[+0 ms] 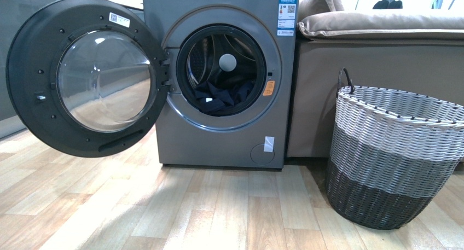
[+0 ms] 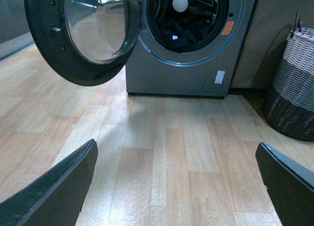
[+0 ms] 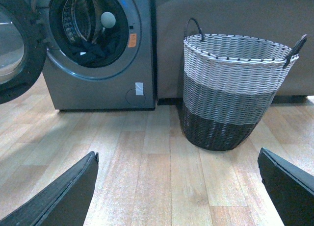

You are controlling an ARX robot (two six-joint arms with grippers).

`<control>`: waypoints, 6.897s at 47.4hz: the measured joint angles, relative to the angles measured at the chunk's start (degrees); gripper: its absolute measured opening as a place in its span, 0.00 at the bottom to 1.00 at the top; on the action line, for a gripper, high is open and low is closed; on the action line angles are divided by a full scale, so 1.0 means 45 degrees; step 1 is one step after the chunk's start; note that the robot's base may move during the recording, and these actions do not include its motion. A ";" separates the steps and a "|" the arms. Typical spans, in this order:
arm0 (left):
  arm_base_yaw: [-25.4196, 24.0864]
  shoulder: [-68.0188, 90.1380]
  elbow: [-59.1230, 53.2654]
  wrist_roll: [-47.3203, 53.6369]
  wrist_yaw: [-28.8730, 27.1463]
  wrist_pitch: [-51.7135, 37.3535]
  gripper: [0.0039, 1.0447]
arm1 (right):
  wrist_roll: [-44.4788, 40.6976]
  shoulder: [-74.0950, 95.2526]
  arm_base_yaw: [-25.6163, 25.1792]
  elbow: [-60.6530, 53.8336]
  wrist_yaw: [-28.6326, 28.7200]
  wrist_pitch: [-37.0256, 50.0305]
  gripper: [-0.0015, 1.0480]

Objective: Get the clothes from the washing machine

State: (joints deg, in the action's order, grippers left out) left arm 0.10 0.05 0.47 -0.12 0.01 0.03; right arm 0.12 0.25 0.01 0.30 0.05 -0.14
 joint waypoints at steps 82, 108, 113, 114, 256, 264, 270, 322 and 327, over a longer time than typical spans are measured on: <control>0.0000 0.0005 0.0000 0.0000 0.0005 -0.0005 0.94 | 0.0000 0.0000 0.0000 0.0000 -0.0005 -0.0005 0.92; 0.0000 0.0000 0.0000 0.0000 -0.0005 0.0000 0.94 | 0.0000 0.0000 0.0000 0.0000 0.0005 0.0005 0.92; 0.0000 0.0015 0.0000 0.0000 0.0010 0.0000 0.94 | 0.0000 0.0000 0.0000 0.0000 -0.0005 0.0000 0.92; 0.0000 0.0005 0.0000 0.0000 0.0005 0.0000 0.94 | 0.0000 0.0000 0.0000 0.0000 -0.0005 0.0000 0.92; 0.2239 2.7418 1.8753 0.1302 0.1229 -0.2375 0.94 | 0.0000 0.0000 0.0000 0.0000 0.0005 -0.0005 0.92; 0.2511 2.7729 1.8928 0.0573 0.2074 -0.1073 0.94 | 0.0000 0.0000 0.0000 0.0000 0.0005 -0.0005 0.92; 0.2744 2.7715 1.8821 -0.0486 0.2992 -0.0957 0.94 | 0.0000 0.0000 0.0000 0.0000 0.0005 -0.0005 0.92; 0.3235 2.8516 1.8564 0.2642 -0.1583 -0.1020 0.94 | 0.0000 0.0000 0.0000 0.0000 0.0000 -0.0005 0.92; 0.3269 2.8710 1.8574 0.2633 -0.1695 -0.1559 0.80 | 0.0000 0.0000 0.0000 0.0000 0.0005 -0.0005 0.92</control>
State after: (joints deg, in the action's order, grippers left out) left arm 14.81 129.25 84.05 11.73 -7.62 -6.98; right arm 0.12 0.25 0.01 0.30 0.08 -0.16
